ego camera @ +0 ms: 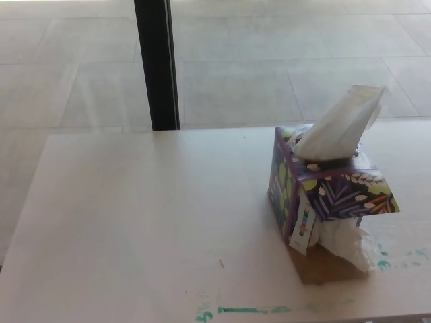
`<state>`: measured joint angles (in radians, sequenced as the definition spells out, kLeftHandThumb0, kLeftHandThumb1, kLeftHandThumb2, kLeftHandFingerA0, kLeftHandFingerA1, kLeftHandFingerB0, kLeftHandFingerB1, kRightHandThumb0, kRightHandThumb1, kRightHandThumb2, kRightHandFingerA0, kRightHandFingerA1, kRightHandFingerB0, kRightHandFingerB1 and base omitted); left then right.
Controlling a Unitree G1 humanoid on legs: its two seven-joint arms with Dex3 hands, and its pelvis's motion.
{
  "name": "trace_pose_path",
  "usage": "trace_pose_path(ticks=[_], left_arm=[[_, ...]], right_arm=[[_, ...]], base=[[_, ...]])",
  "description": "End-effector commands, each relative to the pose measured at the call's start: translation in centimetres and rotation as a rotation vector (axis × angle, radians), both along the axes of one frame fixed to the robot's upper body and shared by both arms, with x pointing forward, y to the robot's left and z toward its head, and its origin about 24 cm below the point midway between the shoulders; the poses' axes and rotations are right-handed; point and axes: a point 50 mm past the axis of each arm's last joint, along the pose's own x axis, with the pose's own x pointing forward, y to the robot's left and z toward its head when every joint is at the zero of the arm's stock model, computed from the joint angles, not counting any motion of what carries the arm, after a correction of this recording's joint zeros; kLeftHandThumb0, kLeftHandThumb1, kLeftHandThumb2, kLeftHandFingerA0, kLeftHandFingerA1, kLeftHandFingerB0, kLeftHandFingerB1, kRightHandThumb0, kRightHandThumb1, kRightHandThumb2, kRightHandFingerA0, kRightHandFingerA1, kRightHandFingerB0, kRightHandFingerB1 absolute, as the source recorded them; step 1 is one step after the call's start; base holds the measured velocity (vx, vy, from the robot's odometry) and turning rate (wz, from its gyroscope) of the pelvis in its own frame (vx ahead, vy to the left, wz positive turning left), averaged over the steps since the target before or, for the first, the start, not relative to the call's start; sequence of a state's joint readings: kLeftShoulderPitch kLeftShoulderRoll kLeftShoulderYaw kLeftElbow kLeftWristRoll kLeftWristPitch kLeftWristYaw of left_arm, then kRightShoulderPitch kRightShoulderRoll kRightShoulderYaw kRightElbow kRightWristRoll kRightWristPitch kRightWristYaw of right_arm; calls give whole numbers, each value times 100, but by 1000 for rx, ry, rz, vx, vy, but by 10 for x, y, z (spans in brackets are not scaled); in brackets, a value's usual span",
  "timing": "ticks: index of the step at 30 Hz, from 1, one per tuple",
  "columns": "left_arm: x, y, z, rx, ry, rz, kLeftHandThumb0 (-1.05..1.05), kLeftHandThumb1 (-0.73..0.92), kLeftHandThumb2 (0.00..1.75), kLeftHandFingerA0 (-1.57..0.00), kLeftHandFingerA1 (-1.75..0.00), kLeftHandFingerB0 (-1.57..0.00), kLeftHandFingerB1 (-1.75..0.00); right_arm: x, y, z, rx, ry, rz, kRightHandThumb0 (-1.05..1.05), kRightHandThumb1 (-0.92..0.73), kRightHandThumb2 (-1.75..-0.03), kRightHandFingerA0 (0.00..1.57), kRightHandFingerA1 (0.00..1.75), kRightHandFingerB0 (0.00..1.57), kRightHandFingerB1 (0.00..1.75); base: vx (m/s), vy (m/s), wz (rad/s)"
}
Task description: The robot uses its right hand to pull out a tissue from the tissue box kept in the middle of the desk and put it on the right side
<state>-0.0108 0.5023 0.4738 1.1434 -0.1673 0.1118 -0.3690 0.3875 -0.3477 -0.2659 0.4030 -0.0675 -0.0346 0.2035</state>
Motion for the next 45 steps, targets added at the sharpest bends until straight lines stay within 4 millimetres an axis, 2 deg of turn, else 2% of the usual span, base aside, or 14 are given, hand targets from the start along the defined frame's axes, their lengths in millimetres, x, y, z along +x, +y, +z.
trace_pose_path(ticks=[1,5,8,10,13,15,17,18,23,24,32,38,39,45], left_arm=[[0,5,6,-127,-87,49,-58,61,58,-47,-59,-40,-45],[1,5,7,-119,-82,31,-60,62,59,-49,-57,-42,-45],[0,5,7,-125,-83,38,-60,62,59,-48,-56,-40,-44],[-1,4,5,-132,-79,37,-61,61,59,-49,-57,-41,-45],[-3,4,6,-132,-84,33,-62,61,58,-49,-58,-41,-44],[-3,4,6,-140,-90,32,-61,48,88,-43,-64,-33,-54],[-3,4,6,-148,-96,39,-59,62,59,-45,-59,-37,-44],[-3,4,5,-140,-89,47,-60,48,88,-43,-64,-33,-54],[-4,3,4,-138,-88,37,-61,60,59,-48,-59,-40,-45],[-6,4,4,-139,-81,39,-61,61,58,-50,-58,-40,-44],[-7,2,2,-143,-74,32,-62,47,88,-44,-64,-34,-54],[-7,2,3,-137,-71,21,-62,61,58,-50,-60,-40,-44],[-6,3,3,-129,-68,15,-65,48,89,-51,-67,-36,-55],[-3,4,5,-118,-61,9,-61,62,58,-52,-60,-42,-45]], right_arm=[[0,-16,20,53,-111,-145,-84,-56,-58,68,66,46,49],[8,-30,40,18,-195,-189,-88,-48,-93,53,68,32,56],[21,-37,70,-42,-319,-226,-89,-65,-60,55,68,38,53],[40,-42,105,-87,-443,-244,-86,-54,-99,46,73,26,59],[59,-44,134,-100,-541,-260,-94,-61,-104,75,99,21,60],[86,-39,184,-170,-646,-203,-88,-69,-103,38,74,12,54],[95,-39,197,-160,-693,-173,-81,-85,-65,26,71,10,48],[114,-31,223,-218,-759,-135,-85,-68,-105,22,66,8,54],[149,-4,279,-246,-895,24,-63,-82,-64,24,47,13,26],[157,3,289,-221,-916,52,-64,-64,-90,17,52,8,40],[204,51,324,-287,-940,330,-76,-73,-63,21,47,20,28],[230,82,330,-360,-824,504,-71,-69,-61,21,41,24,29],[233,84,331,-356,-814,515,-73,-68,-61,19,42,23,30],[253,97,335,-426,-745,569,-71,-65,-60,20,42,26,29]], base=[[0,0,0],[0,0,0],[0,0,0],[0,0,0],[0,0,0],[0,0,0],[0,0,0],[0,0,0],[0,0,0],[0,0,0],[0,0,0],[0,0,0],[0,0,0],[0,0,0]])
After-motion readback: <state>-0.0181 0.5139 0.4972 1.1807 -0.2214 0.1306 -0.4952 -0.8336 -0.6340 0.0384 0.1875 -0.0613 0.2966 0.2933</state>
